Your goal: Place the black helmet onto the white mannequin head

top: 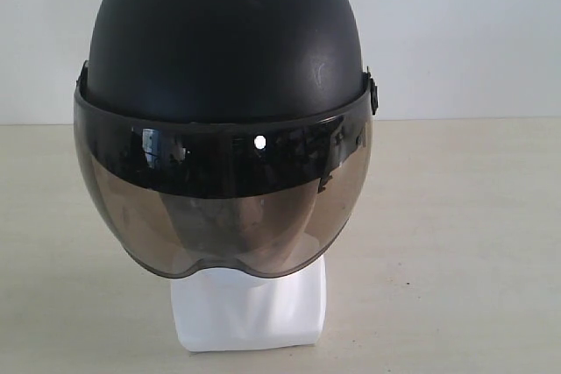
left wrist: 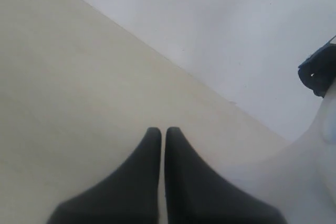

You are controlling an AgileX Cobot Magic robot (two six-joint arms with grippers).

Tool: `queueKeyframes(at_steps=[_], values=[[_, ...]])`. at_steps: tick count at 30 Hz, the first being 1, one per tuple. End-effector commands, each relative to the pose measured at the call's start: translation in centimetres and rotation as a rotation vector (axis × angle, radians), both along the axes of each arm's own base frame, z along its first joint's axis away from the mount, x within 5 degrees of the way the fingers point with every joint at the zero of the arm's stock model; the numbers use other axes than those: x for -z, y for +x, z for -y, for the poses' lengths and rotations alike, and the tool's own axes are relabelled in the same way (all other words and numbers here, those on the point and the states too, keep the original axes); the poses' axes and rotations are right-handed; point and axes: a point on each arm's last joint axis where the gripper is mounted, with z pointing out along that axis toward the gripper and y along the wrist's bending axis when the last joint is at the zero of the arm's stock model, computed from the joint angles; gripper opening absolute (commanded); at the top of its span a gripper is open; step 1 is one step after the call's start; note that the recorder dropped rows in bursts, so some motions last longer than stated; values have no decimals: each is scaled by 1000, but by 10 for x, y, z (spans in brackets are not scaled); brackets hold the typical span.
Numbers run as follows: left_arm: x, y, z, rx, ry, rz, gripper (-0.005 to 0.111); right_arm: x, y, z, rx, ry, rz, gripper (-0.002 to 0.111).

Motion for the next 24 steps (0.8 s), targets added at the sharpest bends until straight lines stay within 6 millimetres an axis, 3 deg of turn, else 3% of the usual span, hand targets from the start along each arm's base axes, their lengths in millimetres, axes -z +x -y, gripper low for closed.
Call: queueKeyframes(at_steps=[1,10,15,17,20,24], values=[[1,0,0,-4,-35,0,4,1,-1,0,3,1,3,1],[1,0,0,-4,-35,0,4,1,-1,0,3,-2,2,1],[1,0,0,-4,-35,0,4,0,19,5,100,44,66,1],[1,0,0,-4,-35,0,4,15,37,11,194,76,82,1],[1,0,0,-4,-35,0,4,53,67,22,365,150,100,1],[1,0,0,-4,-35,0,4,101,77,28,454,278,159,1]])
